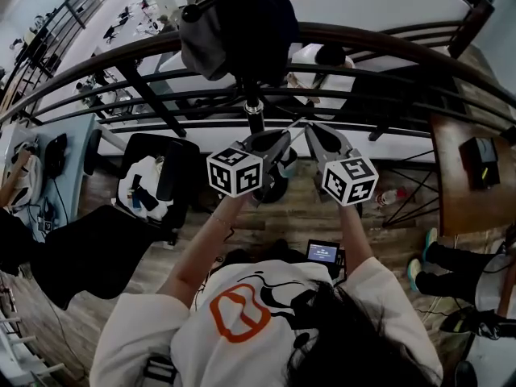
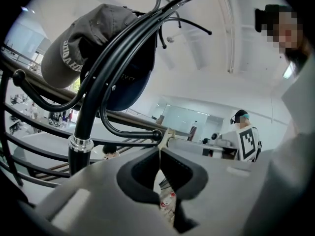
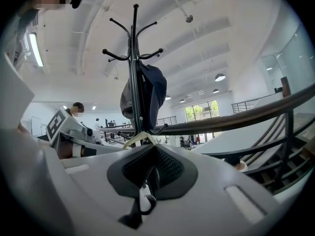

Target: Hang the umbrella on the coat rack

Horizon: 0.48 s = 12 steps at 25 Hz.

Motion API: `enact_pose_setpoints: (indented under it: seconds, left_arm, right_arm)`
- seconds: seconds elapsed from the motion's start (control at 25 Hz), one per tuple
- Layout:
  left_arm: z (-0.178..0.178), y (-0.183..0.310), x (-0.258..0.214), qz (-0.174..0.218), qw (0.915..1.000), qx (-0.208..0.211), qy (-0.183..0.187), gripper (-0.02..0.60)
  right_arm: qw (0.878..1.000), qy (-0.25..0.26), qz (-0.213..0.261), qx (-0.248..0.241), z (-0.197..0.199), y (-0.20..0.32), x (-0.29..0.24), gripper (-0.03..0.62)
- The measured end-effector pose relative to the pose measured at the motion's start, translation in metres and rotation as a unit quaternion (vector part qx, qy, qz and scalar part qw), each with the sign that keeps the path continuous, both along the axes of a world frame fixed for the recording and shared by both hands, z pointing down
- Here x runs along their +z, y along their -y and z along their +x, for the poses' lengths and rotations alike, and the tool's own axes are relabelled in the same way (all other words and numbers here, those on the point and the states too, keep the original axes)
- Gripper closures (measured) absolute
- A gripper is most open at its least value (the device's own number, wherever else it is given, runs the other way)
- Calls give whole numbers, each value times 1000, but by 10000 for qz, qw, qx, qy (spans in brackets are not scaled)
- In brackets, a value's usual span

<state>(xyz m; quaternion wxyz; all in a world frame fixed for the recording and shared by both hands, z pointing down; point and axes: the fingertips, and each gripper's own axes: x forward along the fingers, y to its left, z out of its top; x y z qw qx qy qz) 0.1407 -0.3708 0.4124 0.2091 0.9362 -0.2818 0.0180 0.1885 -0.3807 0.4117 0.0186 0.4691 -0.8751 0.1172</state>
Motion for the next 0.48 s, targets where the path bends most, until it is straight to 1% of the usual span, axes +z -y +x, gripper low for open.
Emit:
enact_pose_setpoints:
  seconds: [0.48]
  left_arm:
    - [-3,18,8,-57,9998,-180,16,581]
  right_arm:
    - [9997,-108,-91,-191,-6,22,11,568]
